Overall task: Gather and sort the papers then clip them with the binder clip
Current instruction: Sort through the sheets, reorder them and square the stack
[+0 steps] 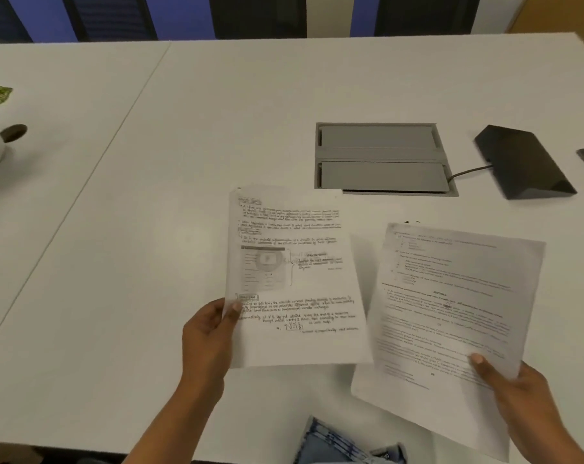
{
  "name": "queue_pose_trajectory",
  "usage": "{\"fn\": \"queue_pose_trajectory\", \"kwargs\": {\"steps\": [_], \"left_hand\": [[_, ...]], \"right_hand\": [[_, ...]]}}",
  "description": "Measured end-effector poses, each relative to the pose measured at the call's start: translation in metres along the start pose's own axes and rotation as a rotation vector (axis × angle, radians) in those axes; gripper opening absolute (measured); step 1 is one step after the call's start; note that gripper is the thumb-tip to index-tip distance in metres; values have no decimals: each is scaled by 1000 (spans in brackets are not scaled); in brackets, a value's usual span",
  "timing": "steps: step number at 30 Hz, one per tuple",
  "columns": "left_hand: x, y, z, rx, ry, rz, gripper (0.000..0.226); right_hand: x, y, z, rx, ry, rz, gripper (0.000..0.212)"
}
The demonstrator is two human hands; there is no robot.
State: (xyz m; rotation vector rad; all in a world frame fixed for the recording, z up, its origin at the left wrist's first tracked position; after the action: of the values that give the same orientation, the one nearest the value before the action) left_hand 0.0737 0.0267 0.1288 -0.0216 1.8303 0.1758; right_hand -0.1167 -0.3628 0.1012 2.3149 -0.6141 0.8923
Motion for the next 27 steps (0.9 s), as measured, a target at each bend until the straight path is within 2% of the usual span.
{"fn": "queue_pose_trajectory", "kwargs": {"steps": [4, 9, 12, 14, 16, 18, 22, 24, 27], "left_hand": [[-7, -30, -31, 109, 62, -48, 8], [-1, -63, -54, 180, 100, -51, 9], [1, -68, -56, 210, 89, 22, 9], [1, -64, -52, 190, 36, 156, 8], [-3, -57, -45, 184, -20, 290, 25], [-2, -60, -37, 290, 47, 185, 37], [-5, -87, -36, 539, 344, -253, 41], [-10, -96, -35, 592, 333, -279, 42], [-15, -105, -32, 564, 254, -254, 37]], "right_hand": [[8, -30, 1, 135, 5, 35, 31], [27, -66, -11, 293, 18, 66, 19], [36, -75, -18, 372, -2, 111, 28], [40, -77, -21, 410, -3, 132, 38], [43, -78, -23, 435, 11, 135, 44], [45, -79, -25, 457, 16, 136, 54], [41, -78, -24, 438, -74, 212, 52], [45, -80, -26, 471, -54, 205, 53], [57, -85, -30, 501, 92, 78, 39]]}}
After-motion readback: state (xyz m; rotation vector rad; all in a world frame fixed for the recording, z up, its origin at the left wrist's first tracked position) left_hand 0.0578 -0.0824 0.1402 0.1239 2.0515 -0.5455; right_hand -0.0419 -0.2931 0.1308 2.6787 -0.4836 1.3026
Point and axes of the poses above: each hand's wrist, its own z-axis towards the middle knuckle, its own y-axis out of the back of the hand, x = y × z, the point moved 6 cm from there along z, towards the middle knuckle, and after that the axes turned 10 degrees about -y, right-handed, at the moved point
